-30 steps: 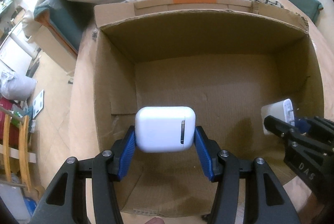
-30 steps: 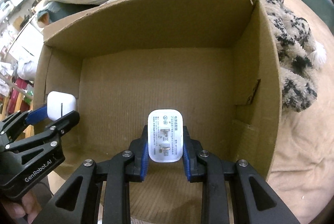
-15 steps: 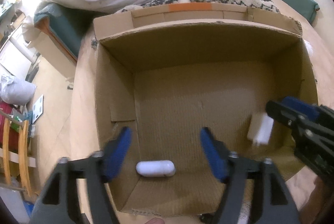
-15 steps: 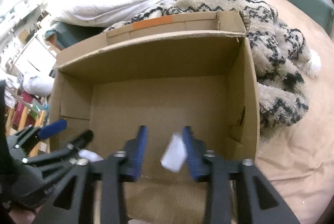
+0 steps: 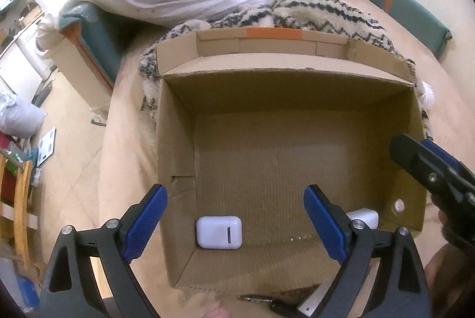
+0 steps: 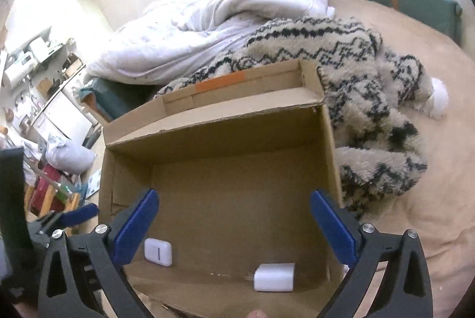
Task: Organize rigid objects
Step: 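Open the left tool and the right tool to drop both items into the box, then grasp the white pill bottle with the left tool while the right tool grasps the white power bank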
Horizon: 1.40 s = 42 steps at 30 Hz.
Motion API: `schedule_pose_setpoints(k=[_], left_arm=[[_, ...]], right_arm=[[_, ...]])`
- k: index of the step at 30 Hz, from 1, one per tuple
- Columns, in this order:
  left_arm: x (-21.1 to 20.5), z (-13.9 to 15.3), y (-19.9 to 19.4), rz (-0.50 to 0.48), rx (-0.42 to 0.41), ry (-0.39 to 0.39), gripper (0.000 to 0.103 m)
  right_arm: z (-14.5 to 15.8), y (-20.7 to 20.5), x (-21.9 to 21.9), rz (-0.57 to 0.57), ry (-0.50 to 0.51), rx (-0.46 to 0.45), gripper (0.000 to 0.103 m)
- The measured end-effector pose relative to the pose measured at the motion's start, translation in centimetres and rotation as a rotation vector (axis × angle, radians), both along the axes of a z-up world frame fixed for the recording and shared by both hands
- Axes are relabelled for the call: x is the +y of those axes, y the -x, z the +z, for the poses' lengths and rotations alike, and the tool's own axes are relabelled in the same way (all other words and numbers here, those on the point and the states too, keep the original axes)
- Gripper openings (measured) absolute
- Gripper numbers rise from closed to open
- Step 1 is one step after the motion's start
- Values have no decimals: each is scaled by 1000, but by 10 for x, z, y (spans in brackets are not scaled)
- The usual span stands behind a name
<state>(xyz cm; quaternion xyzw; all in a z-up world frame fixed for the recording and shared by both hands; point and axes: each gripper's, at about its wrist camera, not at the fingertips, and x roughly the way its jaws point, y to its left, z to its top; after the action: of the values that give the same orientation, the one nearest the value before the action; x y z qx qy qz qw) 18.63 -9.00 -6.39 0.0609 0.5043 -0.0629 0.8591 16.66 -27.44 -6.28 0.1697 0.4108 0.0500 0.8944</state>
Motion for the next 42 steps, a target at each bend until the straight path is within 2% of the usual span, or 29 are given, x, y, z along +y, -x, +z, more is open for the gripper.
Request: schedule_pose_setpoints(k=[2,6,10,14,23,29,34,38,42], left_arm=[[4,9,3,-10,-14,-2,92],[13,25,13,-3,-59,-23,92],[24,32,32,2,-68,-22,92],[37,33,52,14,-47,12,92],[60,19,91,70,1,22,92],[65,4,105,101,53,11,92],[61,-6,114,95,81,-1,92],[58,-22,115,92,145,7,92],[56,-42,113,86,237,11,92]], right_arm=[[5,7,0,1,-6,-19,103],[21,30,4,3,89,-85,103],[31,50,3,18,101,-104,103],[28,72,-2,-6,85,-63,103],[21,112,-9,-34,55,3,103],[9,128,-14,-62,21,83,103],[-3,130,-15,-85,35,140,103],[-15,125,-14,-89,41,199,103],[-35,117,-13,-85,13,296,103]])
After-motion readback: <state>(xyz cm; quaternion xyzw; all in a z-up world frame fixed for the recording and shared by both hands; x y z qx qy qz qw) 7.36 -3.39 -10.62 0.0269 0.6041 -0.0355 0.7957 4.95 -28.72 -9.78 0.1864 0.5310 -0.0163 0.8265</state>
